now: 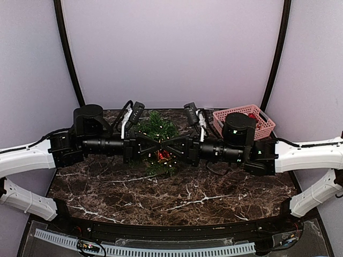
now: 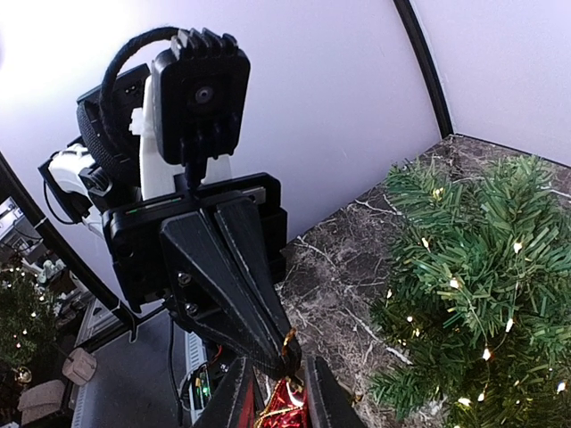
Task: Decorate the small christmas tree
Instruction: Pass from the left arm to the right, then hang the ornament drum on the branch.
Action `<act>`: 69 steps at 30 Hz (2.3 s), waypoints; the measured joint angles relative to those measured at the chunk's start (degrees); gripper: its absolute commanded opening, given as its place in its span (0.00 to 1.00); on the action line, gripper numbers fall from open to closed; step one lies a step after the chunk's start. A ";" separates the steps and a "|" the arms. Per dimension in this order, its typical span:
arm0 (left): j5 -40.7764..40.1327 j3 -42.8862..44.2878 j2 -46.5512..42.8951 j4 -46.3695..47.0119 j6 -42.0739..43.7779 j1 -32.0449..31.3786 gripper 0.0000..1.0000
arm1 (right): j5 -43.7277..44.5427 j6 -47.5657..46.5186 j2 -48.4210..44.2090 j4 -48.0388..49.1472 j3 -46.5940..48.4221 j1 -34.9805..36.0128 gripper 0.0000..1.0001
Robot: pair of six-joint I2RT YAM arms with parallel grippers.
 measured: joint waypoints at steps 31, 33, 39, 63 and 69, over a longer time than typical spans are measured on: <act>0.37 -0.83 0.00 0.92 -0.63 0.00 0.00 | 1.57 1.20 2.16 4.26 0.37 0.24 0.00; 0.48 -0.83 0.00 0.98 -0.72 0.00 0.07 | 1.57 1.20 2.16 4.46 0.37 0.24 0.00; 0.48 -1.07 -0.57 0.76 -1.36 0.00 0.51 | 1.49 0.74 2.01 5.07 0.33 0.24 0.00; 11.47 1.90 0.13 -0.02 0.17 0.68 0.45 | -23.41 1.70 0.11 5.29 0.02 -7.26 0.00; 12.98 2.58 0.37 -0.13 1.31 0.68 0.34 | -28.55 3.02 2.16 6.03 0.57 -7.39 0.00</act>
